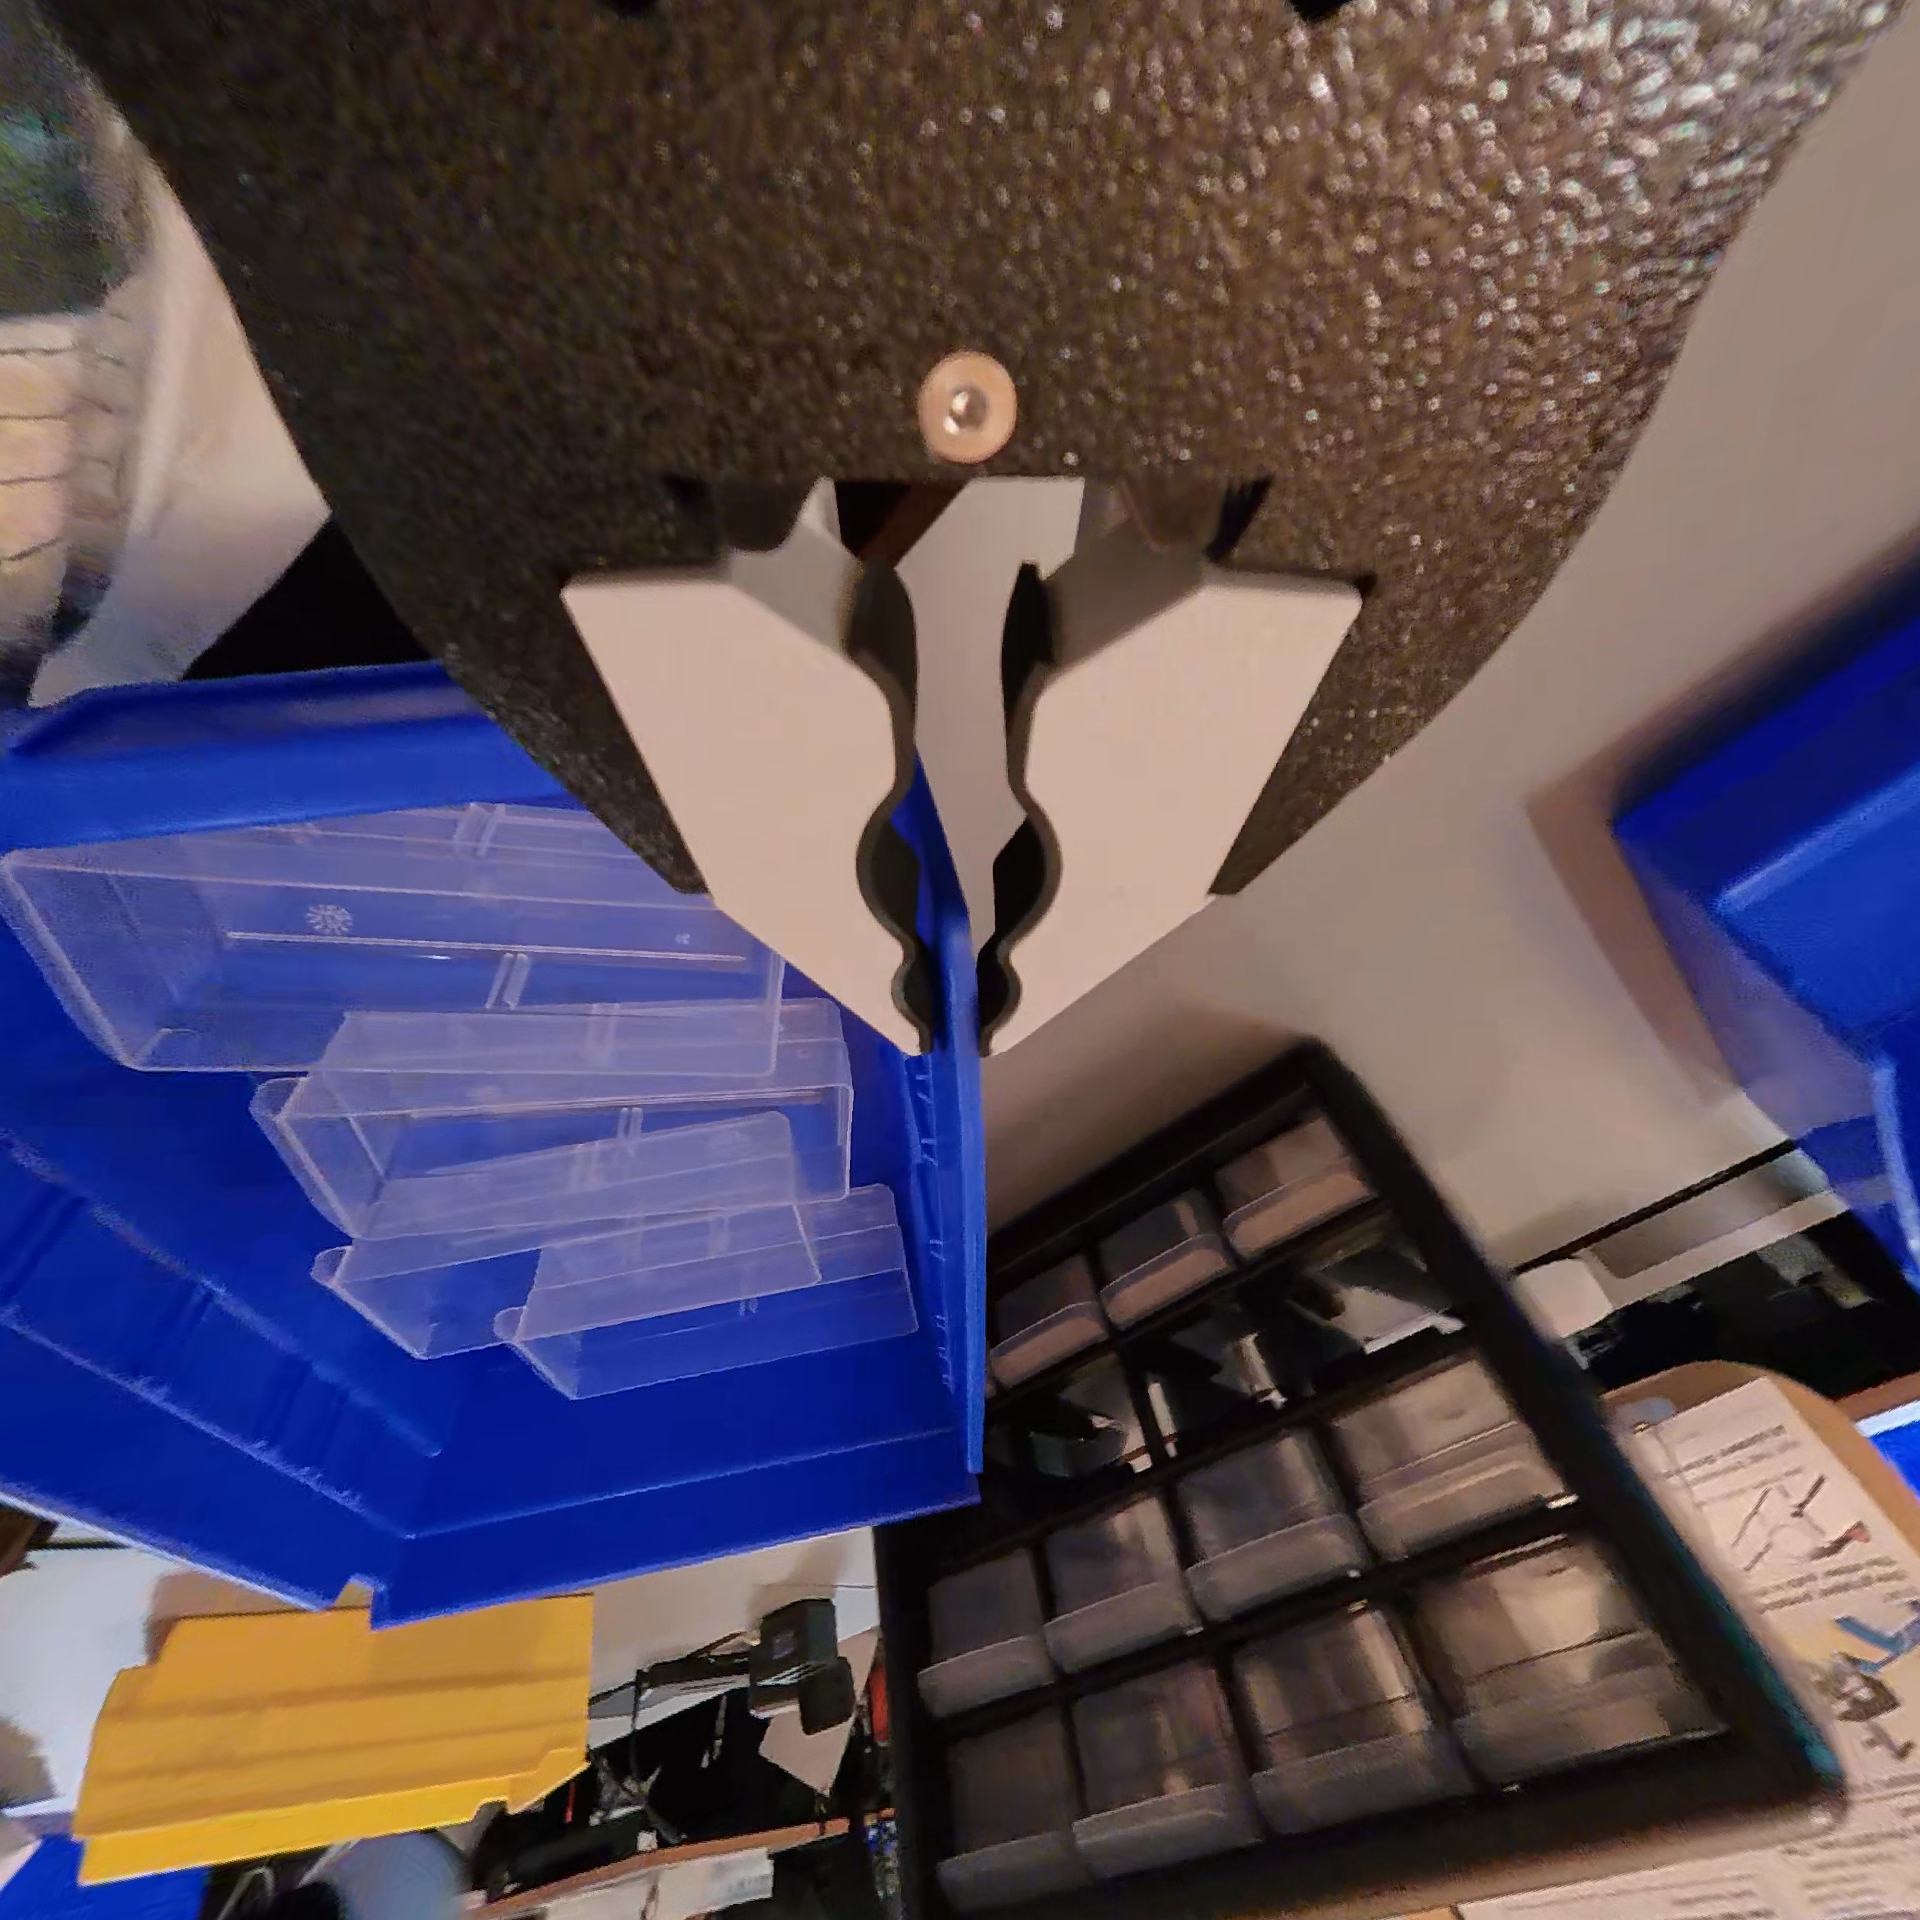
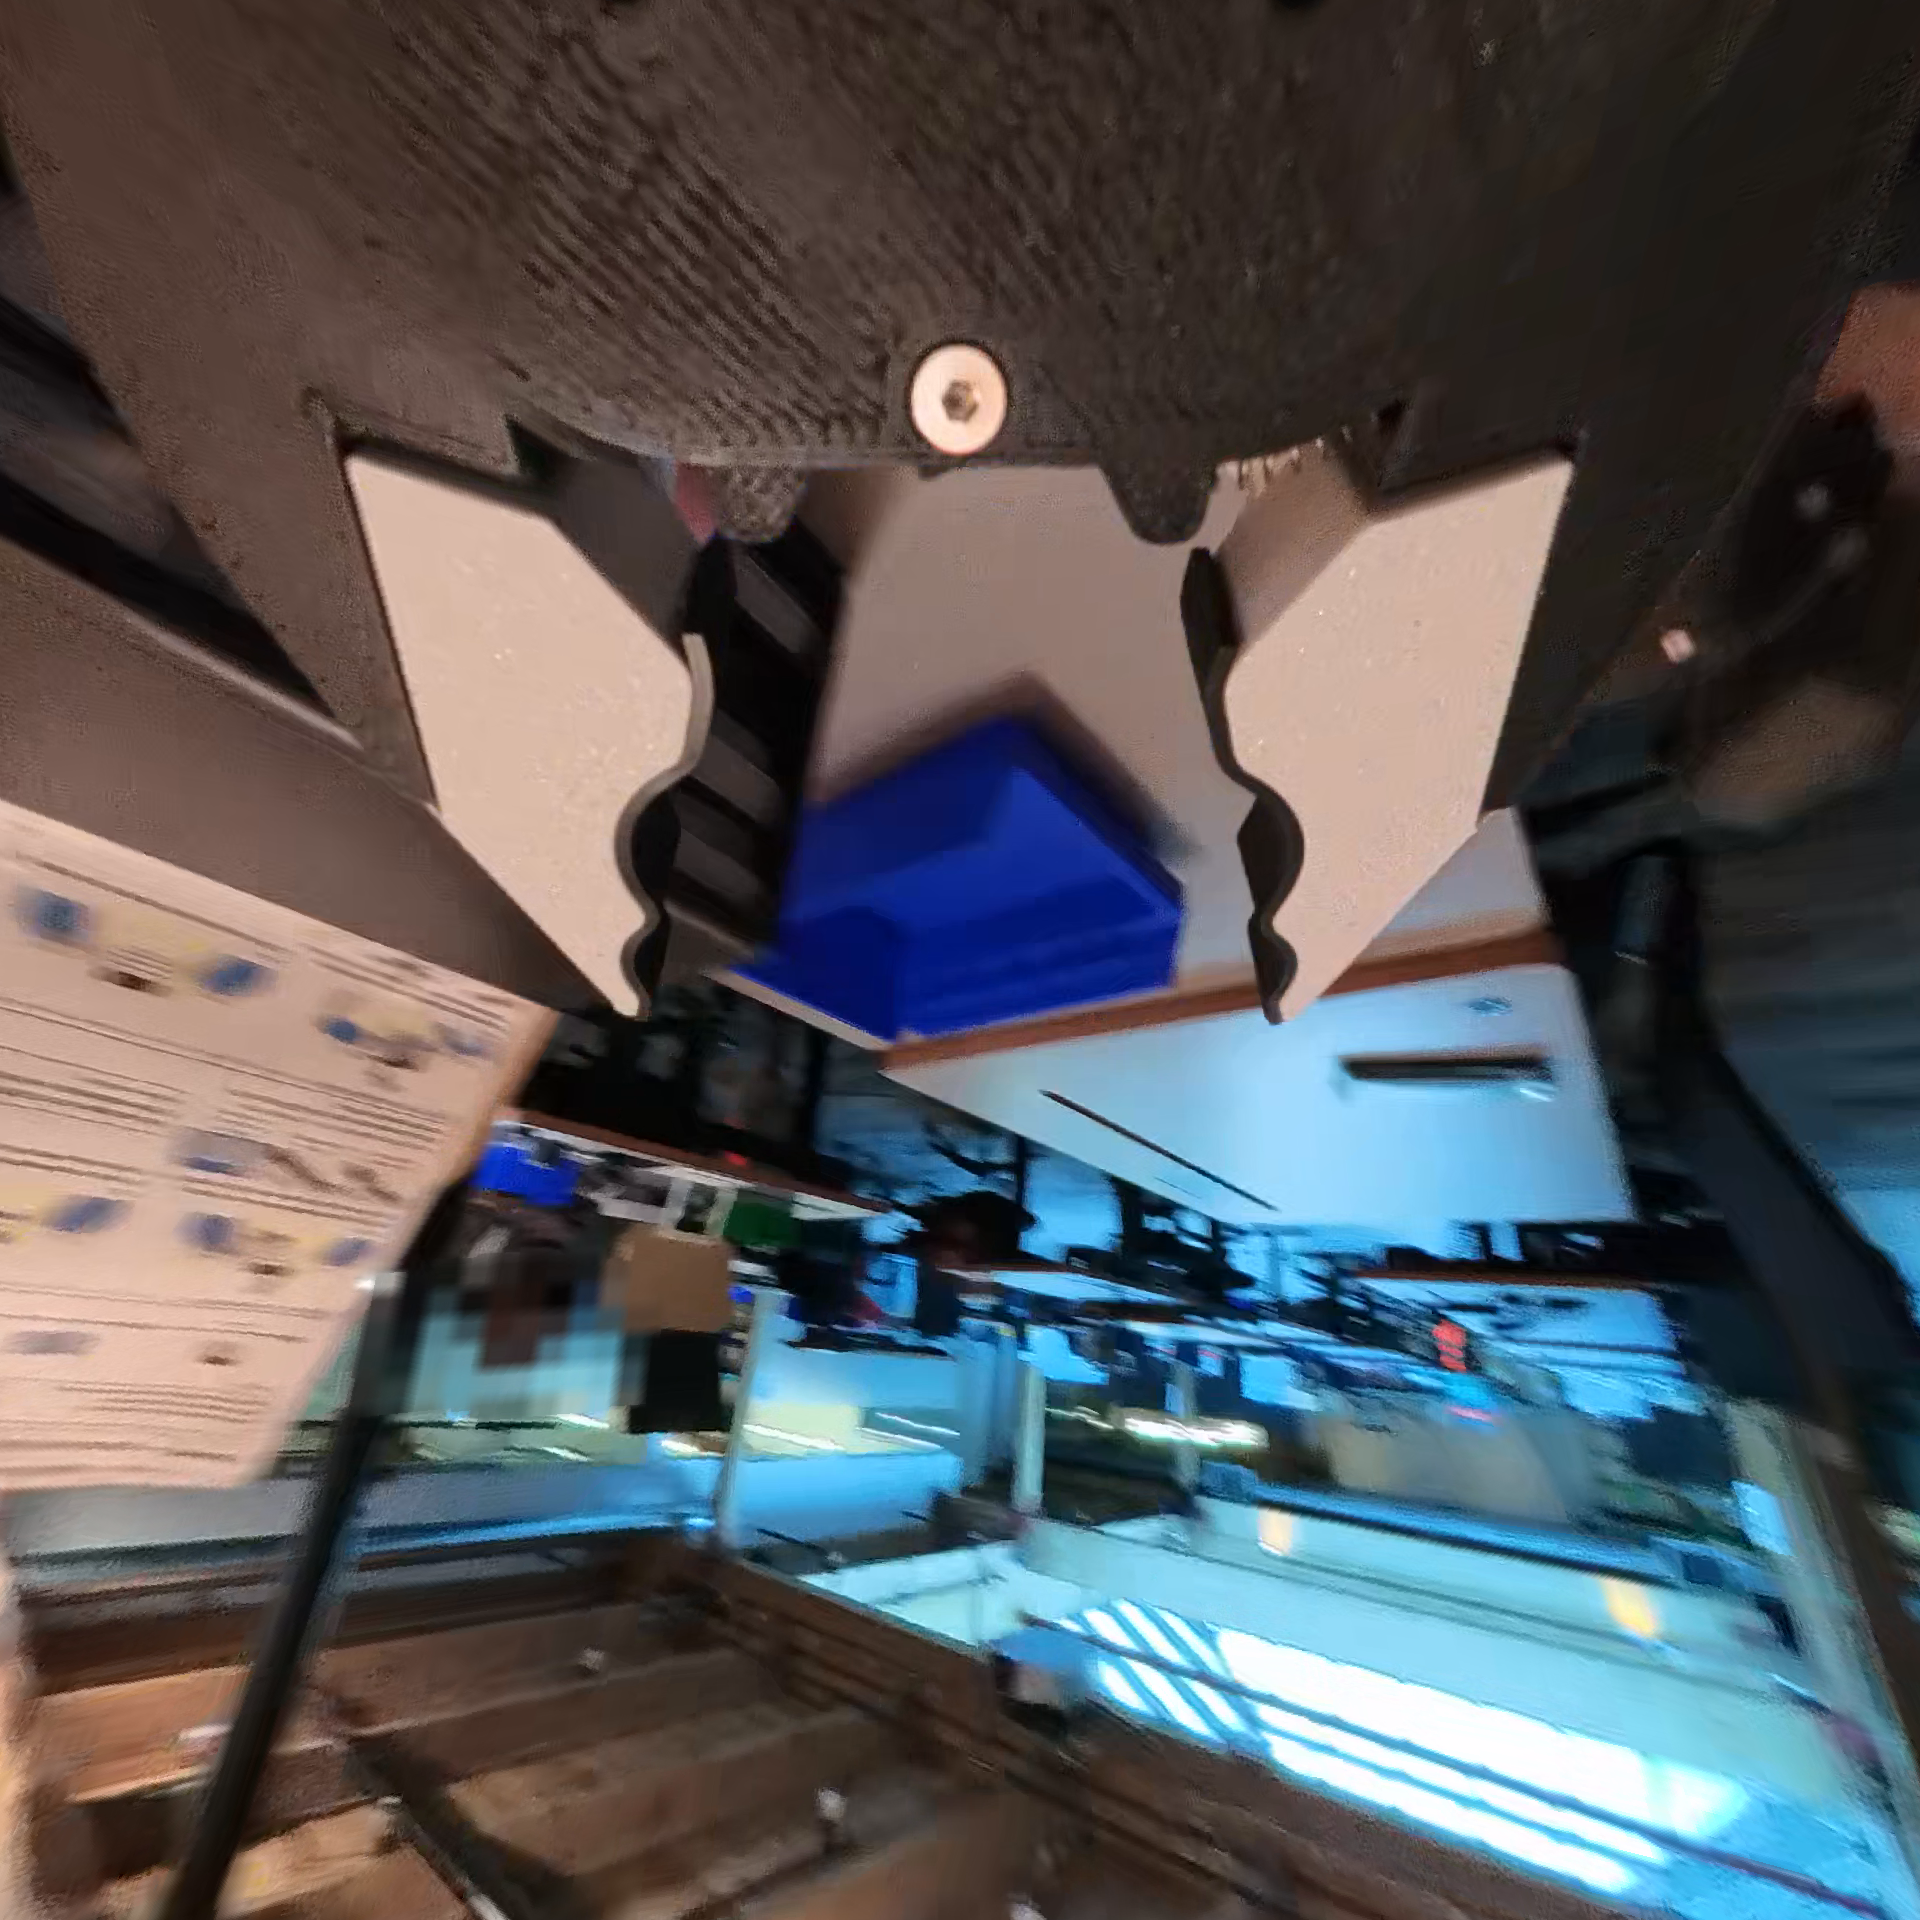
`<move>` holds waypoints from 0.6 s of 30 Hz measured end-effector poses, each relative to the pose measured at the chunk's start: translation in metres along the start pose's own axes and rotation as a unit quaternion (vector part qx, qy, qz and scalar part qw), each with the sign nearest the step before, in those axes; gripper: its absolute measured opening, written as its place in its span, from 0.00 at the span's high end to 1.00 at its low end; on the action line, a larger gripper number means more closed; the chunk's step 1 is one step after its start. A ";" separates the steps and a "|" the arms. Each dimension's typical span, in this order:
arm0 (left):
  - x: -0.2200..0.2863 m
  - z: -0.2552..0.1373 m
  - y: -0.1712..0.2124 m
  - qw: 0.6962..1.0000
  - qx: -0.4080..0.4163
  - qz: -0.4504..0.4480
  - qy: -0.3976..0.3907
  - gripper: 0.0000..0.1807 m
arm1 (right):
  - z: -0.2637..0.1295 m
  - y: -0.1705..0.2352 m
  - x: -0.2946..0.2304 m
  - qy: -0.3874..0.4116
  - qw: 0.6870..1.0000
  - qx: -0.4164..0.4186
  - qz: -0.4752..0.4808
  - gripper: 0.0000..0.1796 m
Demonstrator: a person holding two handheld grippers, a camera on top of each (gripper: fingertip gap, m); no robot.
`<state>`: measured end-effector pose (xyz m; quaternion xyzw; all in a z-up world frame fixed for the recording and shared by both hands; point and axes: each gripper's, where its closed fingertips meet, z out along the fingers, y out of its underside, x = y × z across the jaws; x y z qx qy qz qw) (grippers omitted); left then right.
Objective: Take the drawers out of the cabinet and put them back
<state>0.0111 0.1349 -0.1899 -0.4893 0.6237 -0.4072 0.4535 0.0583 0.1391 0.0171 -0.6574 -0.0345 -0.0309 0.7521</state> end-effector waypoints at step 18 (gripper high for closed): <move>-0.053 -0.102 0.036 0.987 -0.015 -0.041 -0.157 0.98 | 0.265 0.237 0.057 0.215 0.898 -0.340 0.181 0.33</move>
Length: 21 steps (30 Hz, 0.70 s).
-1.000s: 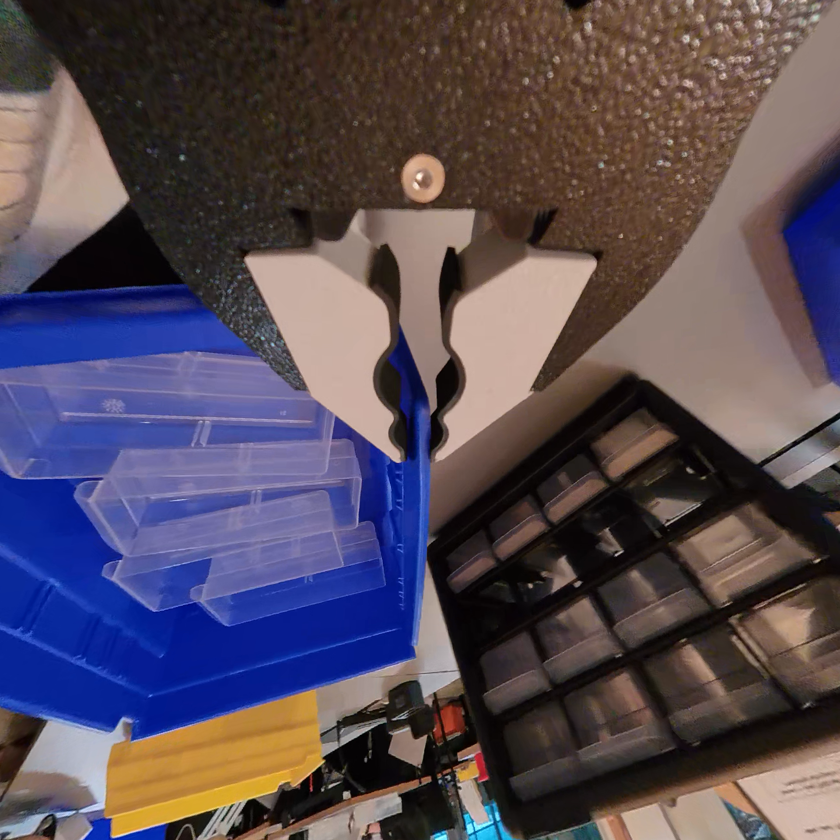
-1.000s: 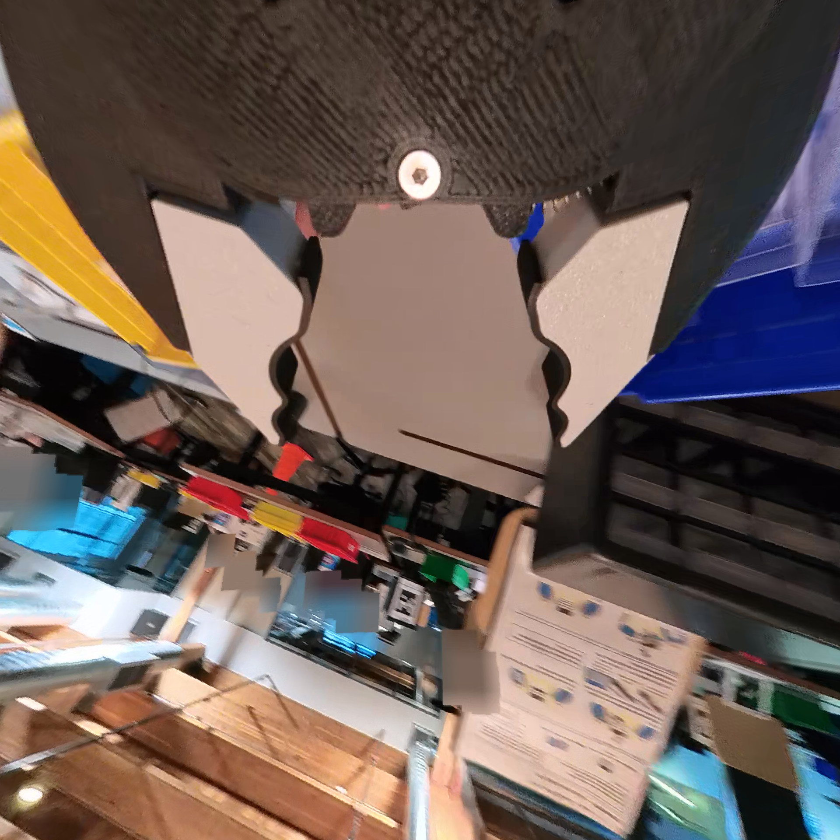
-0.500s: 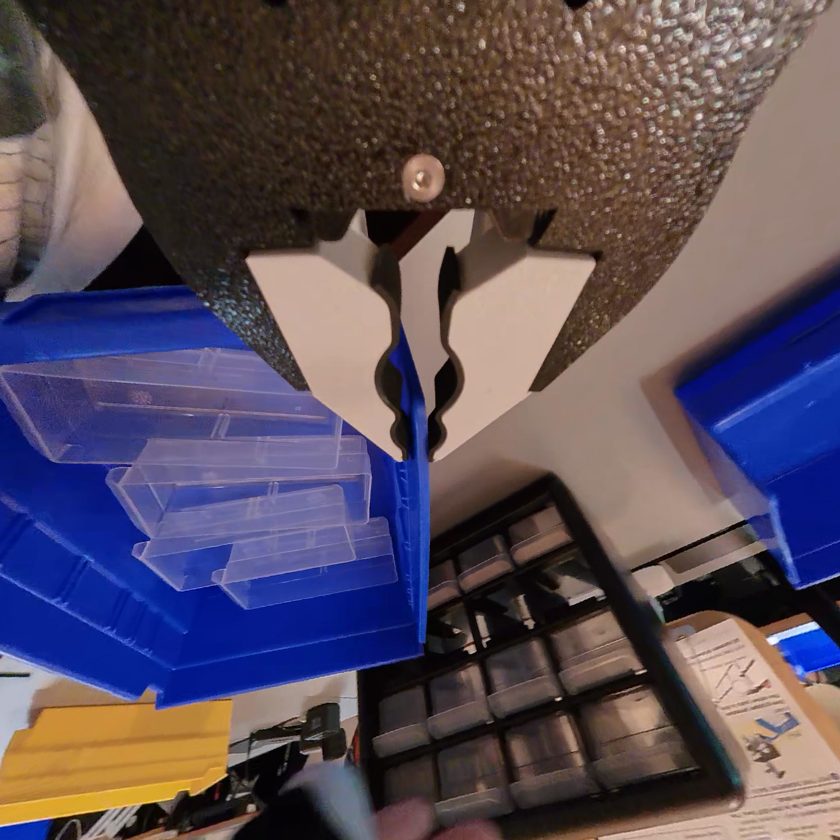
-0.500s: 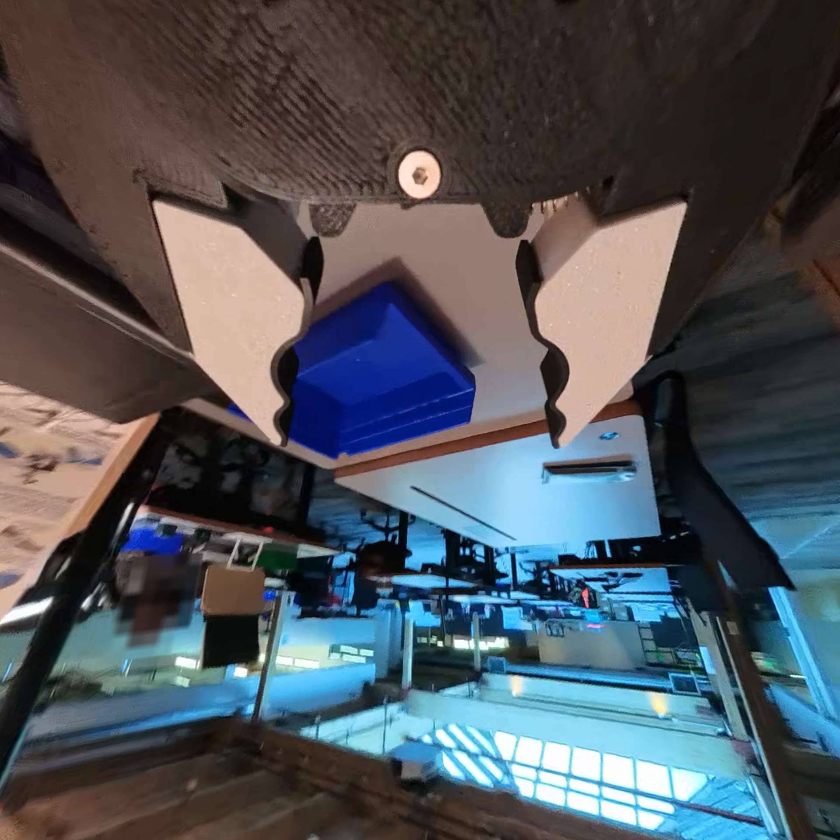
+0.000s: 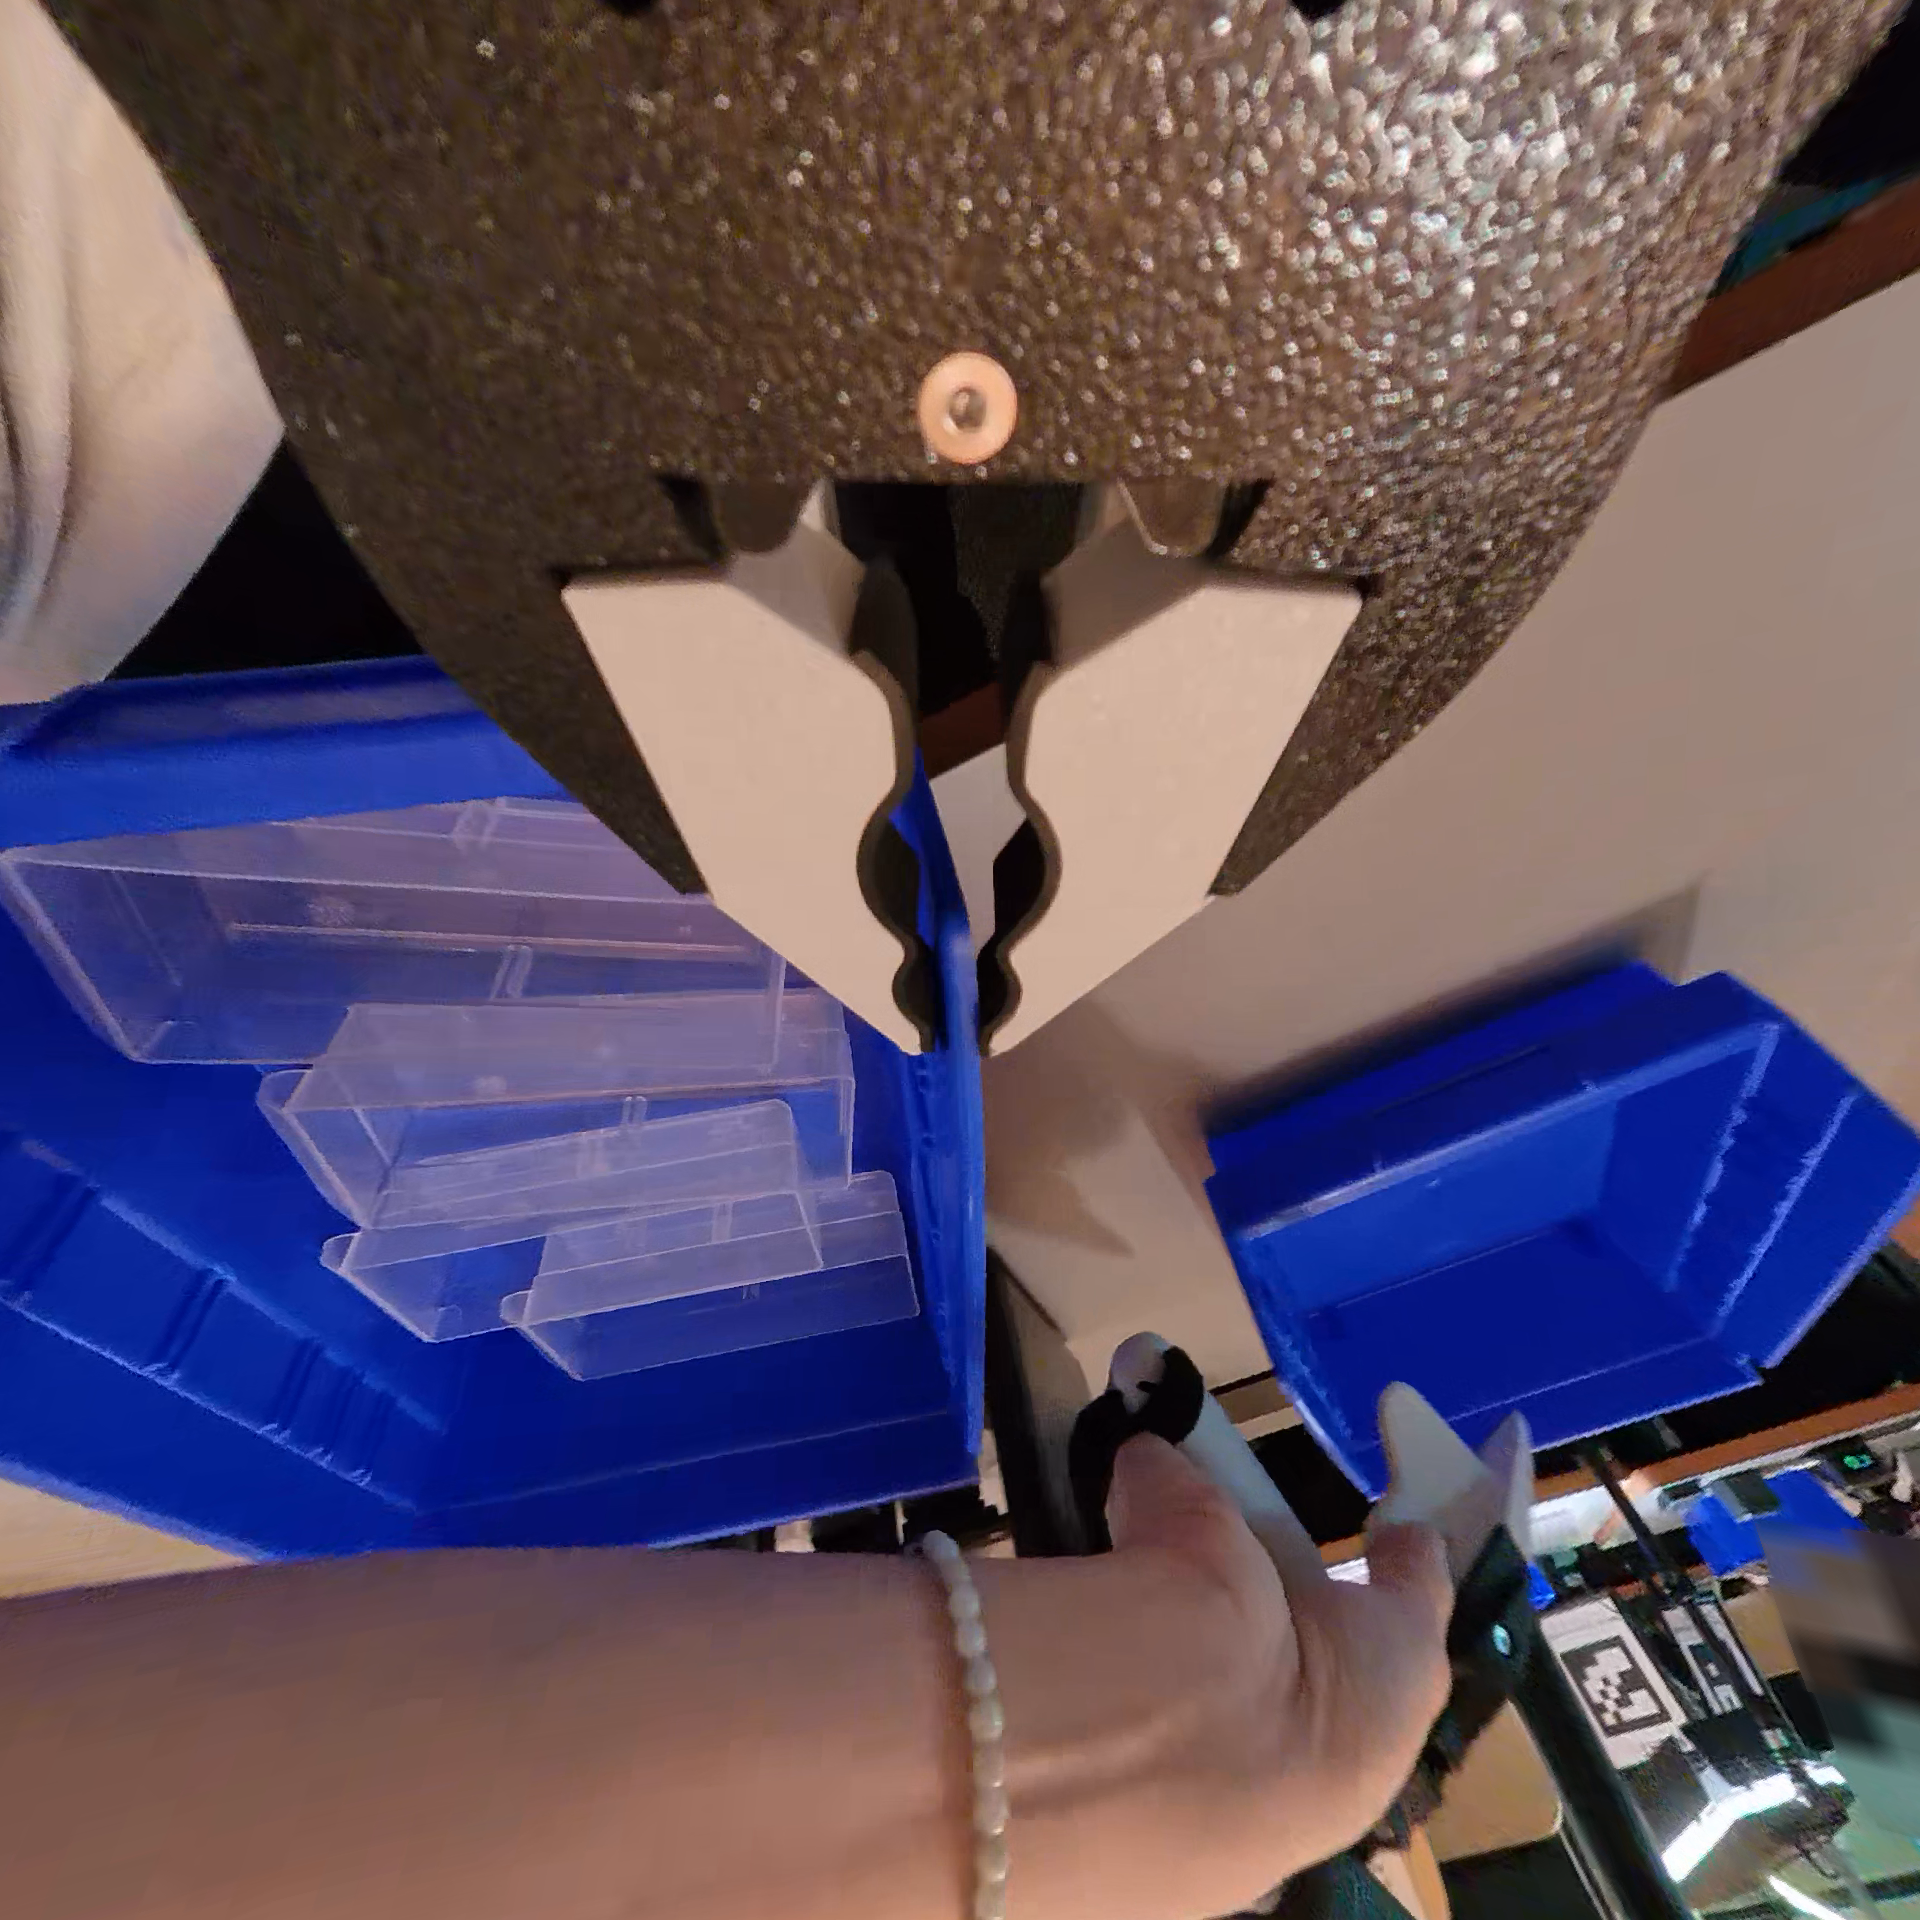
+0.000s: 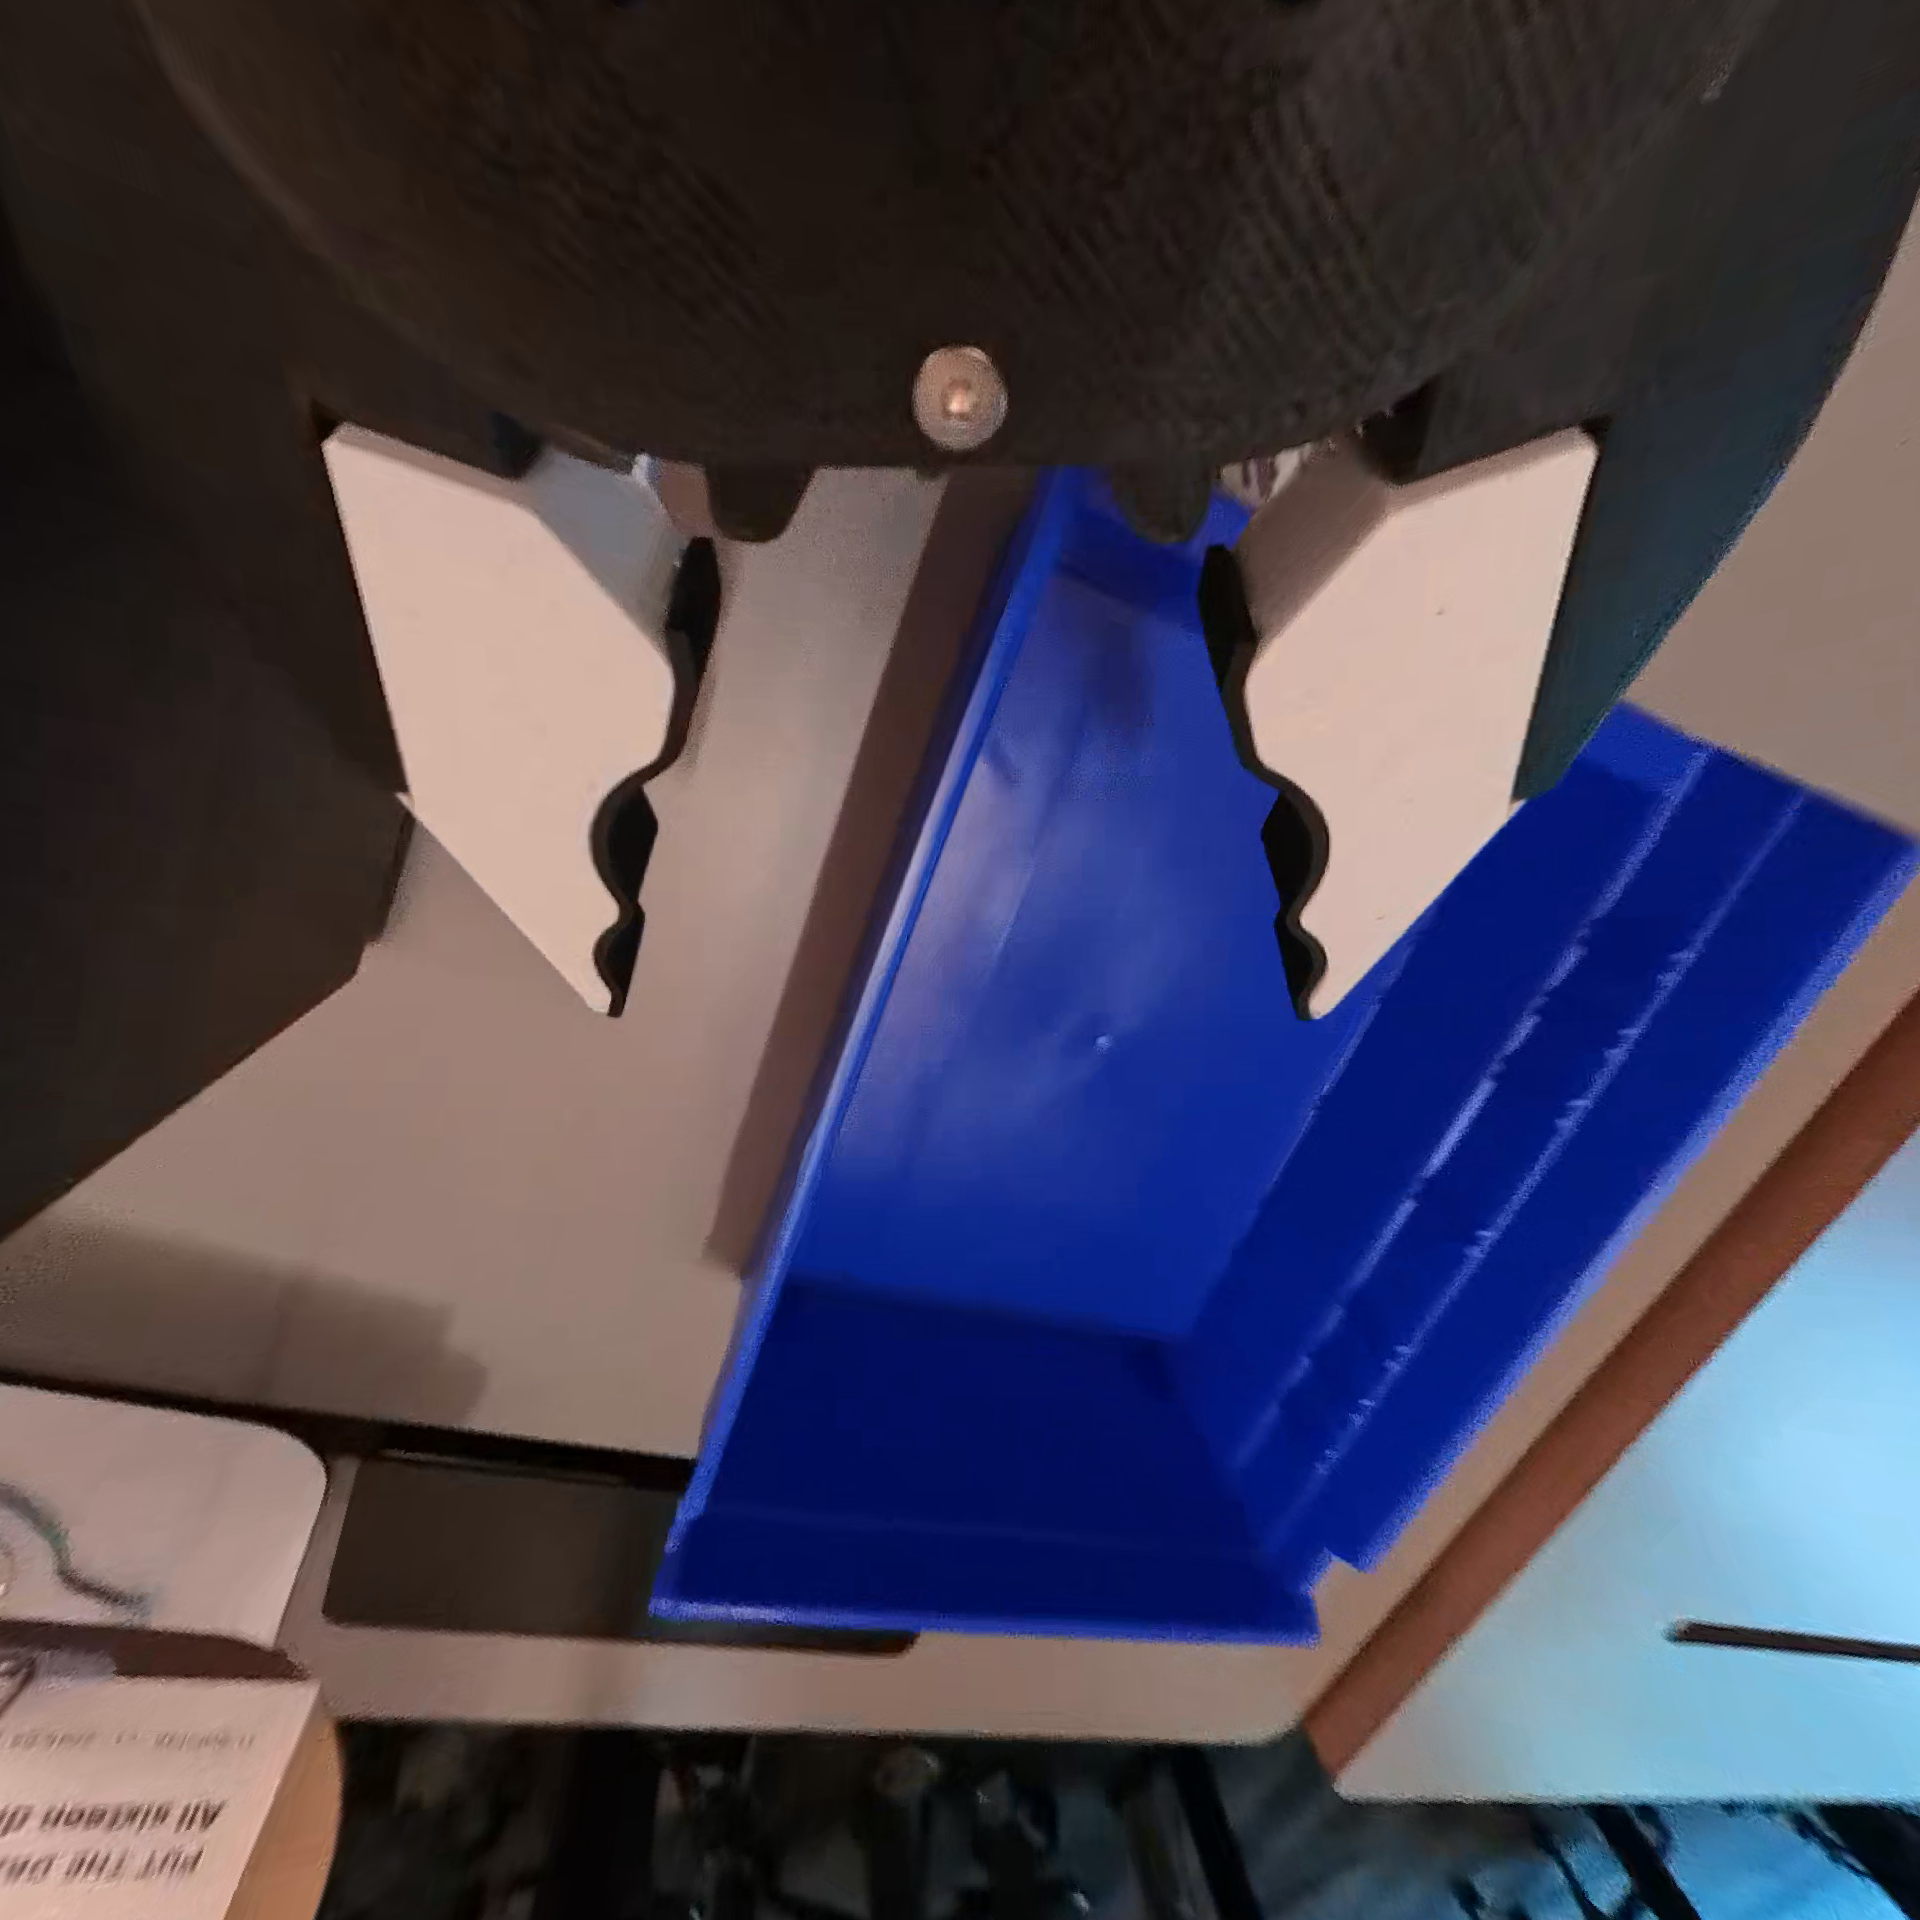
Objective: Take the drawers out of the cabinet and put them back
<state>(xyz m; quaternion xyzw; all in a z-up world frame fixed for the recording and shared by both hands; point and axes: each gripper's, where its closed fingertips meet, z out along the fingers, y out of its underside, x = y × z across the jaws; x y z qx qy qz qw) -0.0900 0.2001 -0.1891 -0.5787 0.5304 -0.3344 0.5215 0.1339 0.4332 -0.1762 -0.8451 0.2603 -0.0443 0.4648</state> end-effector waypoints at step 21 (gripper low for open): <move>-0.057 -0.010 0.013 0.999 -0.029 -0.010 -0.015 0.97 | 0.020 -0.014 -0.048 -0.136 0.985 -0.087 0.059 0.74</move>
